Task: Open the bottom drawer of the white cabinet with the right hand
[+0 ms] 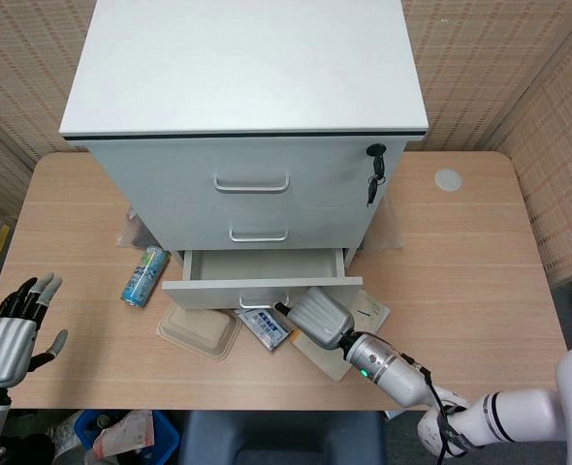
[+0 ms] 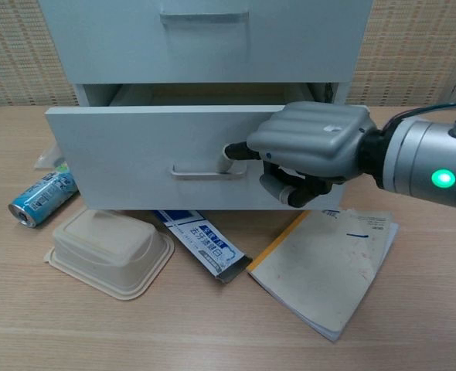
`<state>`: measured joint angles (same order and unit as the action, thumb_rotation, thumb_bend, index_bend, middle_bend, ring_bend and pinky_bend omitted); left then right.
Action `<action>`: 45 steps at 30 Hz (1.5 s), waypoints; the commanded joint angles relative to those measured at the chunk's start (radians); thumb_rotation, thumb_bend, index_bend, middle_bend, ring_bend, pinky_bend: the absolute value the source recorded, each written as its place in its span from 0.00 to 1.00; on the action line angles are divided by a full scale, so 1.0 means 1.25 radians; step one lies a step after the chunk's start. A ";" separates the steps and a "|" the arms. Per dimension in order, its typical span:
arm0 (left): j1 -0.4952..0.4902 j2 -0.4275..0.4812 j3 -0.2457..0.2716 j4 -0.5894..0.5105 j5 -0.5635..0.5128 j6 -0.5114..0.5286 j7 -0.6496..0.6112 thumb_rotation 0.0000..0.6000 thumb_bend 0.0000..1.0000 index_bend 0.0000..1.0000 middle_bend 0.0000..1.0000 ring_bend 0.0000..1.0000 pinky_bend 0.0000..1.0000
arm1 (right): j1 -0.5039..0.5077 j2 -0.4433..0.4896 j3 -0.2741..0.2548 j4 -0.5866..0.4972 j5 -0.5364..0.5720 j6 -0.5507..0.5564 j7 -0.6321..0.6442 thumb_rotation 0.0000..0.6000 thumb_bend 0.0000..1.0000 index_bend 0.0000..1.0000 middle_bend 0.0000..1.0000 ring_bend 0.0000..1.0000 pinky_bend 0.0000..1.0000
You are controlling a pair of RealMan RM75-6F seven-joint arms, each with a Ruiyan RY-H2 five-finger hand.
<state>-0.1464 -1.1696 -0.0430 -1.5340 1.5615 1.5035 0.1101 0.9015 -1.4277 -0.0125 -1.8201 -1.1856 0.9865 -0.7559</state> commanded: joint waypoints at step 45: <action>0.005 0.016 0.000 -0.030 0.009 0.013 0.025 1.00 0.33 0.07 0.10 0.09 0.19 | -0.174 0.138 -0.085 -0.131 -0.391 0.147 0.090 1.00 0.65 0.19 0.80 0.82 0.82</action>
<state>-0.1402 -1.1493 -0.0431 -1.5713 1.5724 1.5198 0.1417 0.7113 -1.2836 -0.1138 -1.9762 -1.6481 1.1357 -0.6622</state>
